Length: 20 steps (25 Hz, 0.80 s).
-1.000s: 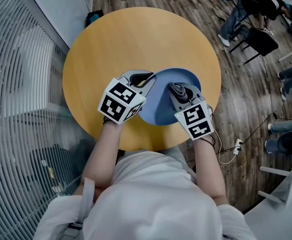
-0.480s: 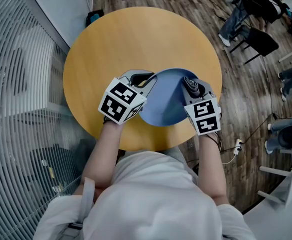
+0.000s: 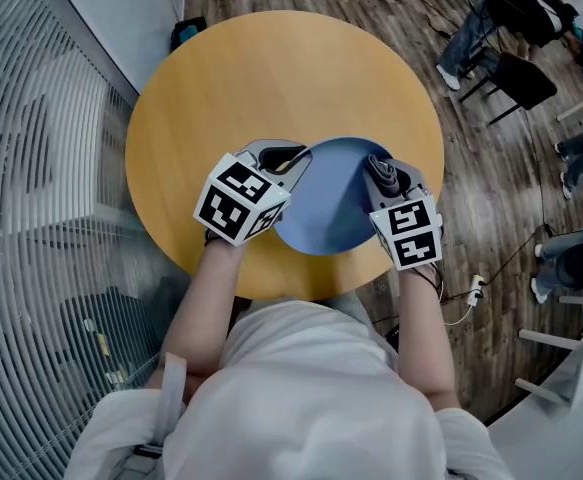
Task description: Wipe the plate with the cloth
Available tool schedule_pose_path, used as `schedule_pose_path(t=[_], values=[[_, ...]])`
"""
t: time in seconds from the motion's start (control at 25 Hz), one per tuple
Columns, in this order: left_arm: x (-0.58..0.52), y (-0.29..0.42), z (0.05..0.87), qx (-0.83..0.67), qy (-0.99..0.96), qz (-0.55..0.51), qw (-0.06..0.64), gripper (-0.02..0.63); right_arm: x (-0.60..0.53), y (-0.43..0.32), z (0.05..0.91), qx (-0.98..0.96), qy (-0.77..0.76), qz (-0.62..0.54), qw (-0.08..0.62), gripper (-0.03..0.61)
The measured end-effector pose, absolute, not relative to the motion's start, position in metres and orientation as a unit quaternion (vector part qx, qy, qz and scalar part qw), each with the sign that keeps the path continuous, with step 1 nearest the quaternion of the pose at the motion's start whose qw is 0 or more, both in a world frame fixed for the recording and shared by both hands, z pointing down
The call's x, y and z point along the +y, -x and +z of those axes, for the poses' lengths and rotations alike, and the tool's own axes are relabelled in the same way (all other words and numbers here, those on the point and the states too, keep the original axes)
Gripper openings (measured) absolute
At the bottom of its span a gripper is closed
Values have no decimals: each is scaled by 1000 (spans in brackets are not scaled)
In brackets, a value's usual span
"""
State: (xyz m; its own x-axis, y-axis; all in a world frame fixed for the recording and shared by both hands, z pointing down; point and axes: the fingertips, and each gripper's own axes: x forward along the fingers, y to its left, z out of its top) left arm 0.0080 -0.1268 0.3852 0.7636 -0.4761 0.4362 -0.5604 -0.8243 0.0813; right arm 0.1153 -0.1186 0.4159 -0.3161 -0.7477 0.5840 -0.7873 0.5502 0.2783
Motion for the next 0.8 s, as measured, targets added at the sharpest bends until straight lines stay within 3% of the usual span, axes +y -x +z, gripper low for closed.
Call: schedule_pose_path(t=[0.8], values=[[-128,-11,400,-266,-933,210,117,28,-96,-56,440,-839,-404,23,363,89]])
